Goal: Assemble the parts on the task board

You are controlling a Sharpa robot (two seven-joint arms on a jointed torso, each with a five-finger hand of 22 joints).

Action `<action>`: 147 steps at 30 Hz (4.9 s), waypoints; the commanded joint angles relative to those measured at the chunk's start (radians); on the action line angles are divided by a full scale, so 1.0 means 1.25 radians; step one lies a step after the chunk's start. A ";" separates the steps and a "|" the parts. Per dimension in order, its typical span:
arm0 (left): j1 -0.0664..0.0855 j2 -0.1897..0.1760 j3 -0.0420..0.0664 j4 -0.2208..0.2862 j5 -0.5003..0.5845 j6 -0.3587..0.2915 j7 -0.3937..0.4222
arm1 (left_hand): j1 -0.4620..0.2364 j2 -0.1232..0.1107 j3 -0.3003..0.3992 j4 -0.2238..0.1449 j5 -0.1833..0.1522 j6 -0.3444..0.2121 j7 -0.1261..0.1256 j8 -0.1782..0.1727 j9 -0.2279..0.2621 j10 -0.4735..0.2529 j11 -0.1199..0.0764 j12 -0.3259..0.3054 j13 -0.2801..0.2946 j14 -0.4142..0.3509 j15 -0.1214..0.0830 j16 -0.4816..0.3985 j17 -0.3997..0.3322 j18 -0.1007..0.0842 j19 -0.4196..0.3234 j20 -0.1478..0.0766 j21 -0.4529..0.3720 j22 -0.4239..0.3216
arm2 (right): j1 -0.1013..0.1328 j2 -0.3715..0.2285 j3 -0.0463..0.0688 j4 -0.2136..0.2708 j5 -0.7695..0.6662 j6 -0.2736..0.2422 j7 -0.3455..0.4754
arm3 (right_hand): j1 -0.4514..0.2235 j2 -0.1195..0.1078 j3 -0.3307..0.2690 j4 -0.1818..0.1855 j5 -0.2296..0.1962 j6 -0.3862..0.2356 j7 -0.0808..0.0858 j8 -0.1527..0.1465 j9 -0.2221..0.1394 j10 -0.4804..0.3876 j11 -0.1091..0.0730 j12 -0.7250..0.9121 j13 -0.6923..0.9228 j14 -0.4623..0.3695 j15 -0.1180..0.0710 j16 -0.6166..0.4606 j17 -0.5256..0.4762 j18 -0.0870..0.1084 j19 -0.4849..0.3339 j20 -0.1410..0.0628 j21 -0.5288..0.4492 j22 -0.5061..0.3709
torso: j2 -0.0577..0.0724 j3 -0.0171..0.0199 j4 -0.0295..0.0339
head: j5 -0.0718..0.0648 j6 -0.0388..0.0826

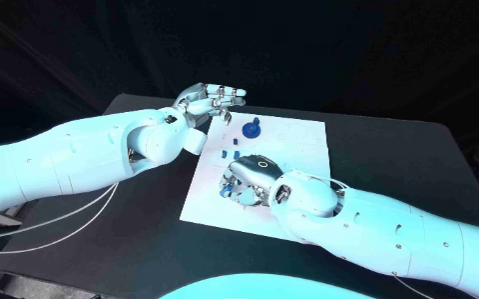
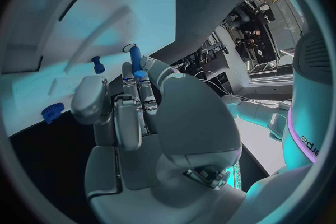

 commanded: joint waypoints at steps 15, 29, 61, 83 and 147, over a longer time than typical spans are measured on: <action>0.000 0.000 0.000 0.001 0.003 0.011 0.005 | 0.003 0.007 -0.002 -0.001 0.001 -0.002 0.003 -0.003 -0.001 -0.004 0.001 0.005 0.001 -0.005 0.002 -0.003 -0.001 0.009 -0.005 0.001 -0.004 -0.001 | -0.004 0.000 -0.002 -0.006 -0.064 0.031 -0.030 | 0.018 0.008 0.013 -0.019 0.006 0.000 0.004 -0.005 0.001 0.041 -0.036 -0.002 0.002 0.055 -0.002 0.005 0.055 -0.017 0.008 0.000 0.009 0.009 | 0.000 0.0002 0.0003 | 0.002 -0.001; 0.000 -0.001 0.000 0.000 0.003 0.013 0.004 | 0.002 0.010 -0.003 -0.001 0.001 -0.002 0.003 -0.002 -0.001 -0.005 0.000 0.006 0.001 -0.006 0.002 -0.003 -0.002 0.009 -0.004 0.001 -0.005 -0.001 | 0.003 -0.014 -0.002 0.030 -0.112 0.056 -0.063 | 0.018 0.008 0.014 -0.020 0.007 0.002 0.004 -0.005 0.002 0.042 -0.036 -0.002 0.003 0.055 -0.002 0.007 0.059 -0.019 0.012 0.000 0.019 0.018 | 0.000 0.0000 0.0006 | 0.003 -0.003; 0.000 0.003 0.000 -0.001 0.003 0.013 0.000 | 0.002 0.010 -0.004 -0.001 0.001 -0.002 0.003 -0.002 -0.001 -0.005 0.001 0.007 0.001 -0.006 0.002 -0.003 -0.003 0.009 -0.004 0.001 -0.006 -0.001 | 0.006 0.028 -0.003 0.016 -0.125 0.062 -0.075 | -0.039 -0.041 0.009 0.001 -0.014 -0.083 0.015 -0.033 -0.016 -0.121 0.001 -0.072 -0.033 0.044 0.030 -0.015 0.022 -0.001 -0.032 0.028 -0.074 -0.047 | 0.000 0.0004 -0.0004 | 0.004 0.000; 0.000 -0.003 -0.004 -0.002 0.003 0.016 -0.002 | 0.001 0.012 -0.004 -0.001 0.001 -0.002 0.003 -0.002 -0.001 -0.005 0.000 0.007 0.002 -0.007 0.002 -0.004 -0.005 0.009 -0.004 0.001 -0.007 -0.003 | 0.058 -0.200 0.011 0.150 0.204 -0.181 0.023 | -0.031 -0.022 -0.197 0.125 0.016 -0.140 0.034 0.012 -0.027 -0.095 -0.006 0.103 0.000 0.045 0.025 -0.033 0.003 0.010 -0.029 0.029 -0.172 -0.116 | -0.007 -0.0019 -0.0113 | -0.036 0.020; 0.000 -0.011 -0.011 0.005 0.004 0.019 -0.001 | -0.003 0.013 -0.009 0.001 0.000 -0.001 0.003 -0.001 -0.002 -0.006 0.001 0.009 0.002 -0.006 0.003 -0.002 -0.006 0.009 -0.003 0.002 -0.009 -0.004 | -0.030 -0.335 -0.006 0.217 0.108 -0.082 -0.350 | -0.118 0.010 -0.417 0.244 0.112 -0.099 -0.028 0.107 0.152 0.233 -0.071 1.045 1.062 0.085 -0.026 0.094 0.211 -0.041 0.070 -0.020 0.117 0.138 | -0.021 -0.0086 -0.0463 | -0.090 -0.004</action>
